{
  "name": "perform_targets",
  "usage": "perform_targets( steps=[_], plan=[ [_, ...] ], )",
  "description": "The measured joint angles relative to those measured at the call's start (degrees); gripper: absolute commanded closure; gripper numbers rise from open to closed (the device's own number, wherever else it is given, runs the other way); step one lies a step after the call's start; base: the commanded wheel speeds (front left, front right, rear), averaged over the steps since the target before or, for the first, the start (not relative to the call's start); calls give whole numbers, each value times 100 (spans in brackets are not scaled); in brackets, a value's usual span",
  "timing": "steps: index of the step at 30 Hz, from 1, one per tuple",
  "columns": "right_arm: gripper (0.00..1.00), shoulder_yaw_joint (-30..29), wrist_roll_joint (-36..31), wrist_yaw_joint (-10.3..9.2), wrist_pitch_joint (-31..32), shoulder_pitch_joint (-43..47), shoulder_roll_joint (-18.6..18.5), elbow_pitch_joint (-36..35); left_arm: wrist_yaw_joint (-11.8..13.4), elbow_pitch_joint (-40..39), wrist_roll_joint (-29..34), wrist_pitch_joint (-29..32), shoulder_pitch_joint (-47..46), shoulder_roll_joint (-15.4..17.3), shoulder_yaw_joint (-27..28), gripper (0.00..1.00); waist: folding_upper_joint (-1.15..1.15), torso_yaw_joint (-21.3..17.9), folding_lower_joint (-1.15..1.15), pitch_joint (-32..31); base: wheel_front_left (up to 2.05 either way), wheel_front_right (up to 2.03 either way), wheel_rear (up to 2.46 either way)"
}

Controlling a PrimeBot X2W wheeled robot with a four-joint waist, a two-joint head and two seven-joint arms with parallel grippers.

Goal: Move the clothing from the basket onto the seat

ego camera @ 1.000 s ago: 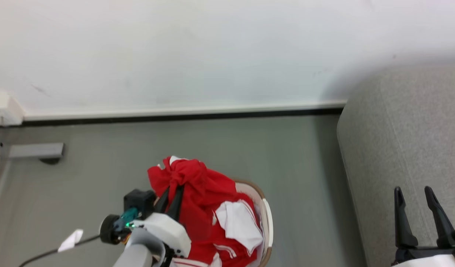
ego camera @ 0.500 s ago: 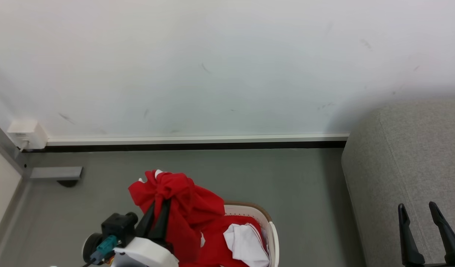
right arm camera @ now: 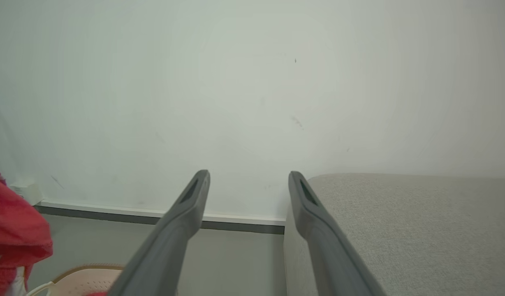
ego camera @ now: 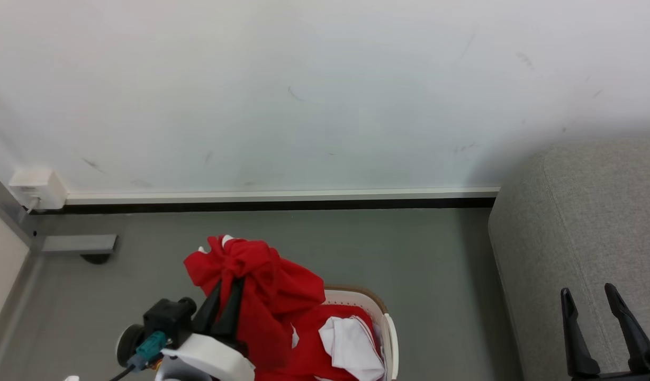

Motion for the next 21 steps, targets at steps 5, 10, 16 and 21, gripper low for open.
perform_targets(
  steps=[5,10,16,21],
  plan=[
    [0,450,1,0,0,-114,-186,-100,-68,-112,0,114,-85,-11,-174,100,0,-14,0,22,0,0,0],
    [0,1348,157,0,0,-387,-511,-166,-166,-256,0,311,-273,-41,-450,100,0,-11,1,46,0,0,0],
    [0,2363,405,1,0,-847,-822,-168,-250,-370,-29,508,-471,-132,-831,100,0,-16,1,32,0,0,0],
    [0,2972,565,0,0,-1216,-987,-113,-305,-386,-40,617,-617,-209,-1233,100,0,-15,1,14,0,0,0]
  ],
)
